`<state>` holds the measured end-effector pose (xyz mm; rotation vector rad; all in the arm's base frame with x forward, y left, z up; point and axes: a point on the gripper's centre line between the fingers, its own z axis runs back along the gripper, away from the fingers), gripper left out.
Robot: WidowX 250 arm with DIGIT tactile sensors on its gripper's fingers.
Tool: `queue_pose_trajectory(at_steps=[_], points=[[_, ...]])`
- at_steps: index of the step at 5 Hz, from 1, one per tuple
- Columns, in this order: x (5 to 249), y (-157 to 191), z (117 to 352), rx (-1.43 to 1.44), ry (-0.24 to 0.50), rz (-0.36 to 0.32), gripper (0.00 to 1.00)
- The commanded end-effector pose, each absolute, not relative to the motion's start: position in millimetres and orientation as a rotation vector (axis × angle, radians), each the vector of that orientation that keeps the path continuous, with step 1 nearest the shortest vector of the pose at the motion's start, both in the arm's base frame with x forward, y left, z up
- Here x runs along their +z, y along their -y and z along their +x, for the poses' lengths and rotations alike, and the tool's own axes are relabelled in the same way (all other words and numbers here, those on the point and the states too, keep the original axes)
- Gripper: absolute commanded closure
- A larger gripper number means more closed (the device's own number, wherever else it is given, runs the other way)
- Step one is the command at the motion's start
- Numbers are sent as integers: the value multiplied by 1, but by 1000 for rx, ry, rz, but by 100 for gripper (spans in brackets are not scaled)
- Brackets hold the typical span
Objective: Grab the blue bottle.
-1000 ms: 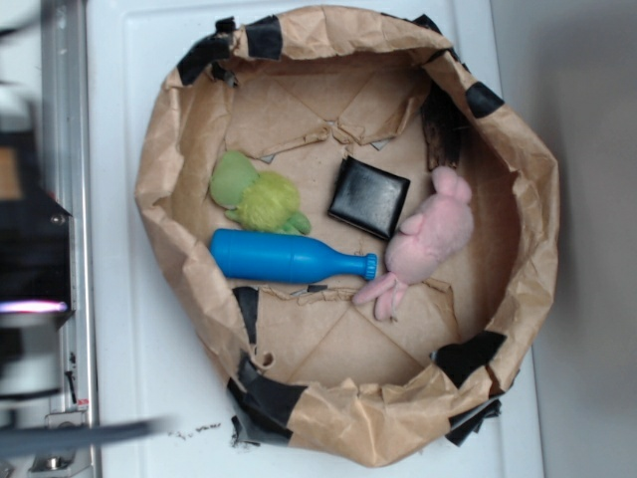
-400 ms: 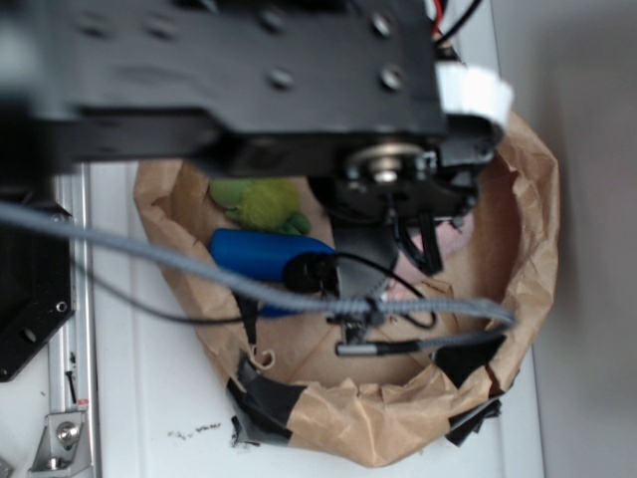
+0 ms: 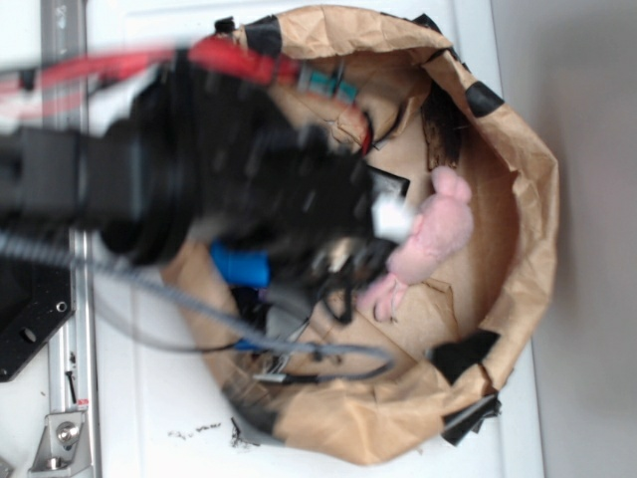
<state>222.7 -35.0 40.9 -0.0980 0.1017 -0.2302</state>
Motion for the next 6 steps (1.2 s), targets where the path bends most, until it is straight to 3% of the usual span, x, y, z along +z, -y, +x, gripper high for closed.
queue_pose_trajectory(at_steps=[1,2,3,4,5,6], points=[[28,41,230,-243,-49,58,100],[61,25,253,-183,22,44,100],[114,2,264,-93,107,106,100],[155,-3,247,172,118,-131,95],[206,-27,234,330,22,-1,100],[224,-30,232,388,41,9,100]])
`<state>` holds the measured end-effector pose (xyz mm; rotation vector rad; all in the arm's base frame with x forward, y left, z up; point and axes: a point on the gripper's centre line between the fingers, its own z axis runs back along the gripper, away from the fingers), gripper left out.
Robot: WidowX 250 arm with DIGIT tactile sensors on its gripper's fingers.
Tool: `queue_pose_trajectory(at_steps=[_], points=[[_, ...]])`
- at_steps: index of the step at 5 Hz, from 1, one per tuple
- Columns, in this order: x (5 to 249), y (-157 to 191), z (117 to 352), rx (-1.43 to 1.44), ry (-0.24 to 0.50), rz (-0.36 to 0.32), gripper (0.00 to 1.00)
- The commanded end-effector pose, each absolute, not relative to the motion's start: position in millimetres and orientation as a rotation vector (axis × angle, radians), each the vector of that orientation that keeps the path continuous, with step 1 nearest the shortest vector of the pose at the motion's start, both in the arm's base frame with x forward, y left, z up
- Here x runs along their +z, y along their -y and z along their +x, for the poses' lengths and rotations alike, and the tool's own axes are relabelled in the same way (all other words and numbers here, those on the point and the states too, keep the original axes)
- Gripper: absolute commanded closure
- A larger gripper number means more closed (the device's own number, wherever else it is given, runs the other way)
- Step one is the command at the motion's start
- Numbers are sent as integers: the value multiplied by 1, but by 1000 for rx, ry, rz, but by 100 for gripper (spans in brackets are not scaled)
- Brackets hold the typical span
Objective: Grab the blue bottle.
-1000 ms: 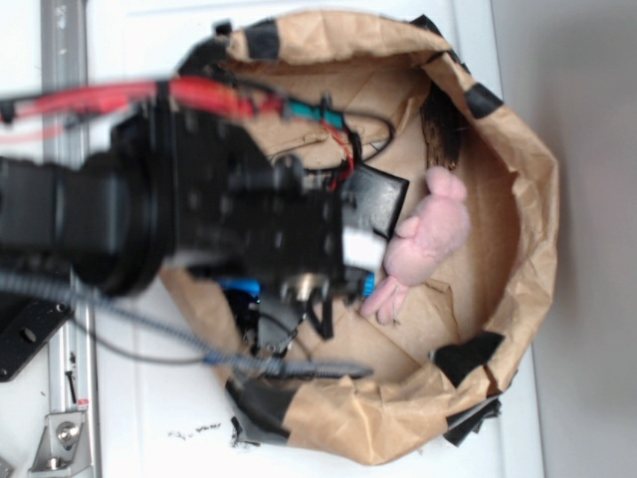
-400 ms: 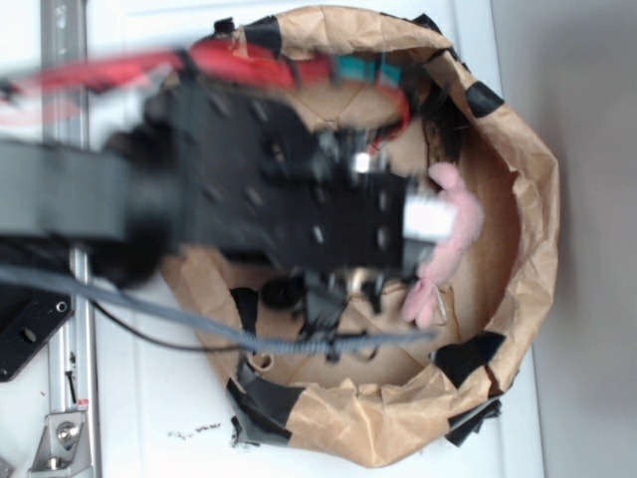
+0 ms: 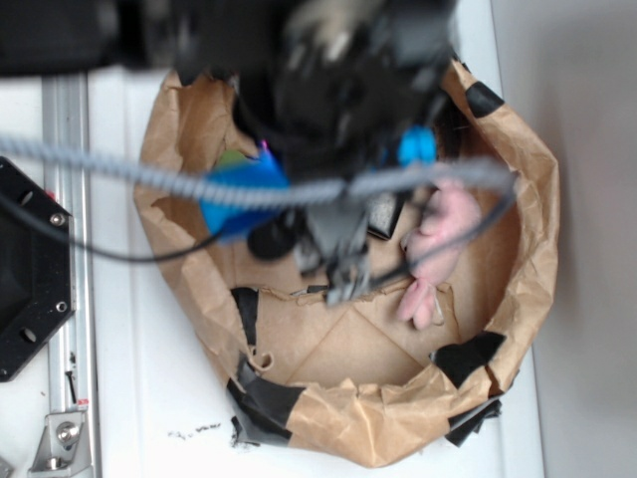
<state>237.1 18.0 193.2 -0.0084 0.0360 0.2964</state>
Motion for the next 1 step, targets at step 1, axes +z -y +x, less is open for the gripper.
queue_pose_trajectory(at_steps=[1], points=[[218,-27,232,397,33,12,100]])
